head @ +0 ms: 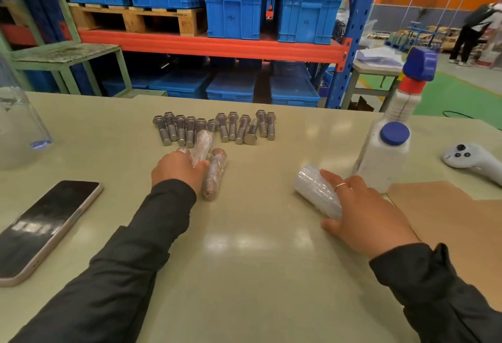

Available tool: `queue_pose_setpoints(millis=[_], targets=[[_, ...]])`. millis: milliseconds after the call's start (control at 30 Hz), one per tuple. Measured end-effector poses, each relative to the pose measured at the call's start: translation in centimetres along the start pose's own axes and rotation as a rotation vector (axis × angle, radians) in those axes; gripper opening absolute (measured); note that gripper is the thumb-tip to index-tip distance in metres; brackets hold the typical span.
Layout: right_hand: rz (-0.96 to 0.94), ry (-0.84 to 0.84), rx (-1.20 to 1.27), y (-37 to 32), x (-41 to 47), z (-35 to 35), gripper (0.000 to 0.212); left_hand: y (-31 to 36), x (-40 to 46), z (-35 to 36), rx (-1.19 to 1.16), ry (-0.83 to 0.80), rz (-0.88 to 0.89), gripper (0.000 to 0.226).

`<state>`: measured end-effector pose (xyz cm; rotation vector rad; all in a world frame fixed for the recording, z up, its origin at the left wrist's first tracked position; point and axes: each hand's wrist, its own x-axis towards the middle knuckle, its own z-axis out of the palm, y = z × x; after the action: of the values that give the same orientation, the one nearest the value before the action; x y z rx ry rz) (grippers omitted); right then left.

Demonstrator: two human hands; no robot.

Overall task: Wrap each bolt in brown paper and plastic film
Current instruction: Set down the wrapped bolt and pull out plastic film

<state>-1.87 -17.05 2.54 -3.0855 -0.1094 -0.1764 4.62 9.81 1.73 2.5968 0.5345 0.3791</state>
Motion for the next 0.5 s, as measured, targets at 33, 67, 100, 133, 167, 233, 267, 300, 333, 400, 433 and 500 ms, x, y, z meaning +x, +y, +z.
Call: queue_pose_setpoints(millis=[33,67,100,133,167,233,267,300,333,400,433,500], targets=[[0.000,0.031,-0.017,0.0,0.0,0.2,0.082,0.1,0.1,0.2,0.016,0.005,-0.004,0.037],[-0.001,0.060,-0.032,0.1,0.1,0.5,0.079,0.2,0.1,0.4,0.012,0.017,-0.002,0.039],[-0.002,0.084,-0.043,0.2,0.1,0.7,0.078,0.3,-0.1,0.5,-0.001,0.034,0.012,0.041],[-0.005,0.101,-0.052,0.3,0.1,0.8,0.077,0.3,-0.4,0.6,-0.006,0.054,0.040,0.042],[-0.011,0.118,-0.059,0.4,0.1,0.9,0.077,0.3,-0.7,0.8,0.011,0.067,0.076,0.042],[-0.018,0.156,-0.060,0.5,0.0,1.0,0.076,0.1,-1.2,1.1,0.113,0.084,0.142,0.043],[-0.018,0.173,-0.052,0.6,-0.1,1.0,0.076,0.0,-1.4,1.2,0.180,0.097,0.162,0.044],[-0.018,0.189,-0.031,0.6,-0.2,1.0,0.076,-0.1,-1.4,1.3,0.238,0.113,0.173,0.045],[-0.020,0.209,0.014,0.6,-0.3,1.0,0.076,-0.2,-1.4,1.3,0.272,0.127,0.178,0.046],[-0.016,0.243,0.229,0.4,-0.5,0.7,0.074,-0.4,-1.4,1.2,0.280,0.127,0.173,0.047],[-0.026,0.254,0.409,0.3,-0.6,0.3,0.072,-0.3,-1.5,1.0,0.255,0.130,0.181,0.047],[-0.042,0.228,0.809,-0.1,-0.7,-0.5,0.067,0.2,-2.2,0.8,0.085,0.210,0.276,0.045]])
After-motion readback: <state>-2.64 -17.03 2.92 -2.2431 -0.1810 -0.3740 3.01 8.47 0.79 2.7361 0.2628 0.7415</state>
